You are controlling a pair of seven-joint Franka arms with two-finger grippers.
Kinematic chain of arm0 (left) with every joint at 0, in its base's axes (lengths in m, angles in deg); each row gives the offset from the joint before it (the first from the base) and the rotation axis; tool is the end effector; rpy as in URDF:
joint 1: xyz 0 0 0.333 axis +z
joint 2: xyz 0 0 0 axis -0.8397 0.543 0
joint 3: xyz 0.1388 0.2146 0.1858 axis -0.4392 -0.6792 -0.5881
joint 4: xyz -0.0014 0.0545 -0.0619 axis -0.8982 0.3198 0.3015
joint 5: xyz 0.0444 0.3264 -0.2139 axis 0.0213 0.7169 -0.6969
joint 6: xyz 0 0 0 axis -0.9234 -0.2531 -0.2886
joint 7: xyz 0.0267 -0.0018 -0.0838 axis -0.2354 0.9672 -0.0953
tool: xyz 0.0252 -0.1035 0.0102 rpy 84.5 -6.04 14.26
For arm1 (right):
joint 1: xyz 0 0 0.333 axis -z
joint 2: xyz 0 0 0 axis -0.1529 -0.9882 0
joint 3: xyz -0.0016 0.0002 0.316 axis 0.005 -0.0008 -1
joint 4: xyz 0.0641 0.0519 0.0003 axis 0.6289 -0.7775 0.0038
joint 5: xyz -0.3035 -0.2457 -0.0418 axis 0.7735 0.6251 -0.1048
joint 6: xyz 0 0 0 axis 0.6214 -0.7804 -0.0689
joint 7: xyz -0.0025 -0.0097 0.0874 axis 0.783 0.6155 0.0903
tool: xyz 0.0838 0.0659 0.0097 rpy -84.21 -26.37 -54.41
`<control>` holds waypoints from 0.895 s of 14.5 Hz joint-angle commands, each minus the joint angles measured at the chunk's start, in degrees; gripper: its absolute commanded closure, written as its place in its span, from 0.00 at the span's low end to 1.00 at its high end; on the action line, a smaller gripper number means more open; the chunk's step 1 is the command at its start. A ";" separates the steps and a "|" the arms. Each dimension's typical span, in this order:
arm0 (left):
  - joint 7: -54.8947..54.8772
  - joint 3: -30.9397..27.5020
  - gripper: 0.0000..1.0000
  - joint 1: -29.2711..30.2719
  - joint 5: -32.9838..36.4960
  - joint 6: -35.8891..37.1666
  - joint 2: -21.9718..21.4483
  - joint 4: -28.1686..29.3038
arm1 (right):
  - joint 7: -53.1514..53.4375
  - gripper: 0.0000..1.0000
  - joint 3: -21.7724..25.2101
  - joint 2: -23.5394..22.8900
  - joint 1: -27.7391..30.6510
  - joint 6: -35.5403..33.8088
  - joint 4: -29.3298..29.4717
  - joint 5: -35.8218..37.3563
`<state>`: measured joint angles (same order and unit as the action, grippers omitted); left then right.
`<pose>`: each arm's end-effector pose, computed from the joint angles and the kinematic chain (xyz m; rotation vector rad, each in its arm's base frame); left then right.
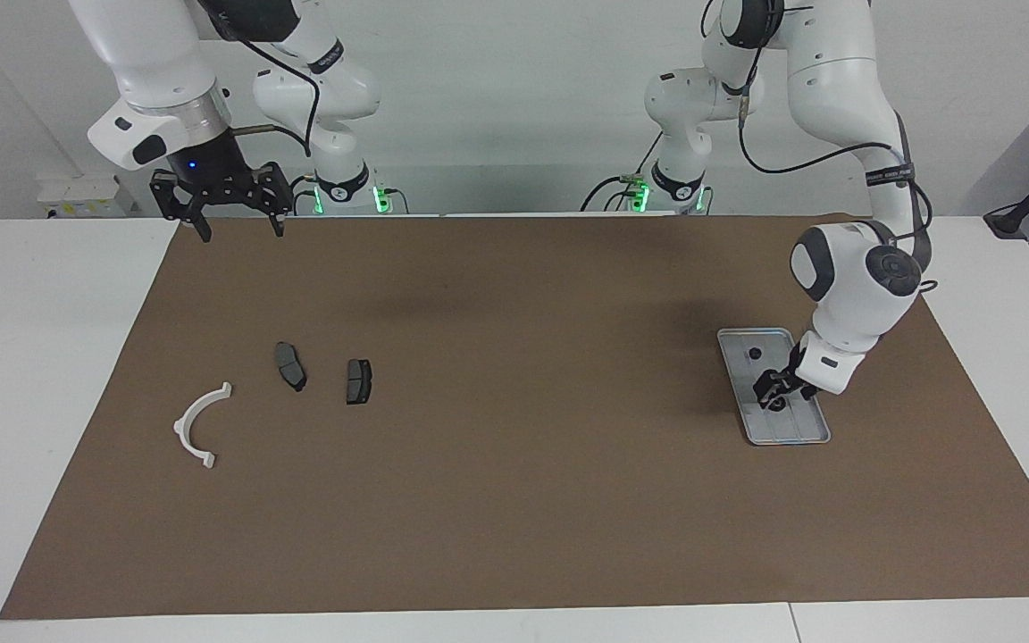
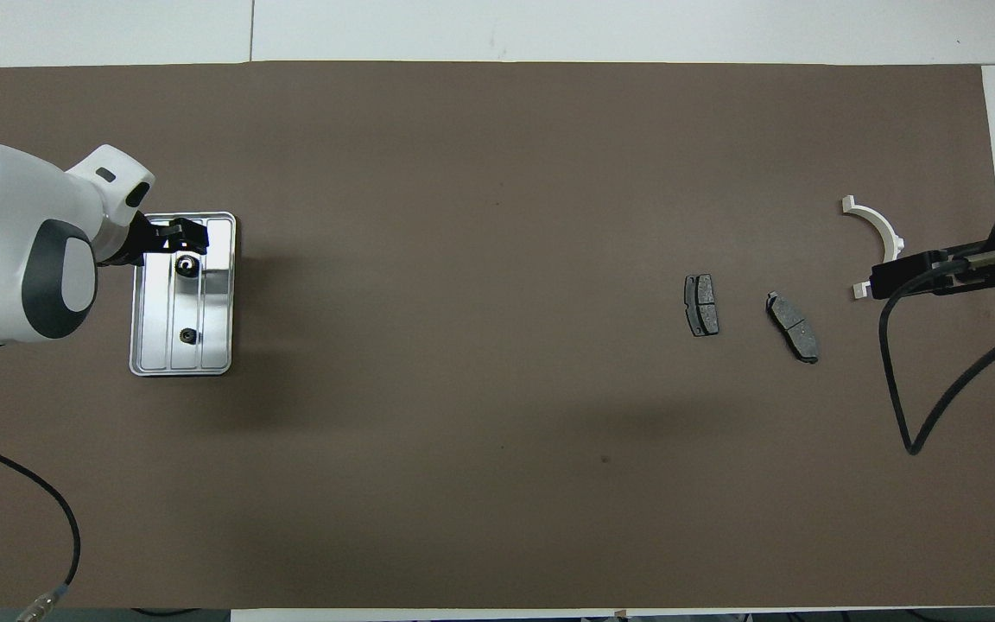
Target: Pick bearing gear from pile to tray
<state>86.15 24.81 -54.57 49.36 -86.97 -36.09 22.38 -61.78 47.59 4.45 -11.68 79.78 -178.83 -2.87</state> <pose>0.6295 -0.0020 0.3511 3.1283 0.1709 0.0726 0.5291 0.0259 0.6293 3.1150 0.1444 0.0195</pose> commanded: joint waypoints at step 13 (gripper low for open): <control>0.01 0.24 0.00 0.10 -0.16 27.35 -16.83 -7.84 | 1.00 0.00 0.27 0.18 0.07 -0.92 0.39 -2.55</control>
<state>86.00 25.35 -53.85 49.32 -56.16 -50.46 10.23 -61.77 47.59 4.46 -11.68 79.74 -178.77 -3.89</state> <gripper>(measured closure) 0.000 0.000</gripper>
